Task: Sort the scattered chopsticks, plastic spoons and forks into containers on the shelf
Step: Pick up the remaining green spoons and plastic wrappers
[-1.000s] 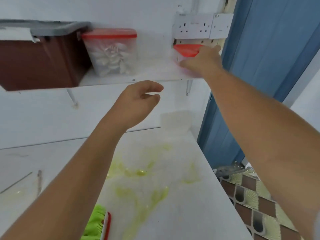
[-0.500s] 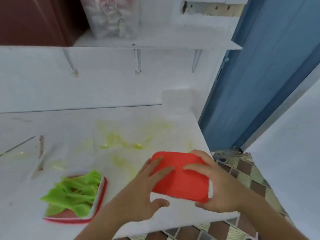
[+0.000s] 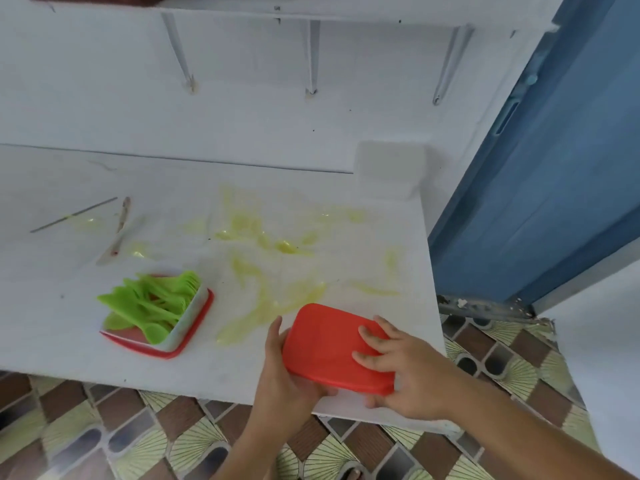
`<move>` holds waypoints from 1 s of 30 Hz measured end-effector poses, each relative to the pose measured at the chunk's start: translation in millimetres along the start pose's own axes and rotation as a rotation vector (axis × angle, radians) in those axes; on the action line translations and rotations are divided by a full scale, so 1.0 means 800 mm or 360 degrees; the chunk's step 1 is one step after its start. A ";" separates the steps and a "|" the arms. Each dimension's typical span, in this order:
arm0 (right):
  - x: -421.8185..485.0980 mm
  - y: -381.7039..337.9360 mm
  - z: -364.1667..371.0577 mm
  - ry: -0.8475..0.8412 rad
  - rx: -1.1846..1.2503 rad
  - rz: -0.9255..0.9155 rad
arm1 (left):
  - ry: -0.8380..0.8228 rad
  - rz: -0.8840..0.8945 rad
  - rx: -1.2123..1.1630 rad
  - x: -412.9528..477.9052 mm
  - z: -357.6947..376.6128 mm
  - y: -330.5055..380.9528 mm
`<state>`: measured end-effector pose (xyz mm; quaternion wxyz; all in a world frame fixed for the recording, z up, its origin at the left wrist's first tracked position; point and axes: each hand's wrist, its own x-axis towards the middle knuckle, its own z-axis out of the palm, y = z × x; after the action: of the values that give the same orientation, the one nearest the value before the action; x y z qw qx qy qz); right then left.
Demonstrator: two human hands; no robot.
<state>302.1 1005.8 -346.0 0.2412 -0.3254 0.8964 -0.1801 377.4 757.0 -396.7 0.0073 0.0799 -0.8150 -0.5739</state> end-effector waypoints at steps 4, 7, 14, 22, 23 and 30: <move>0.007 -0.001 -0.029 -0.0149 0.0118 0.0057 | 0.0113 0.0036 -0.0007 -0.010 0.013 -0.006; 0.014 0.004 -0.036 -0.0147 0.0351 0.0091 | 0.0158 0.0027 -0.0022 -0.006 0.017 -0.011; 0.029 0.013 -0.056 -0.0150 0.0602 0.0081 | 0.0212 -0.0022 -0.0073 -0.005 0.023 -0.007; 0.045 0.002 -0.102 -0.0242 0.0475 0.0101 | 0.0191 -0.0051 0.0017 0.003 0.014 0.016; 0.051 0.000 -0.111 -0.0290 0.0416 0.0108 | 0.0176 -0.0049 0.0038 0.004 0.013 0.018; 0.077 -0.010 -0.136 -0.0597 0.0363 0.0145 | 0.0173 -0.0089 0.0079 -0.004 0.014 0.018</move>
<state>204.6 976.8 -272.3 0.4469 -0.2829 0.8235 -0.2053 377.6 772.7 -386.5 0.0336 0.1338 -0.8248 -0.5483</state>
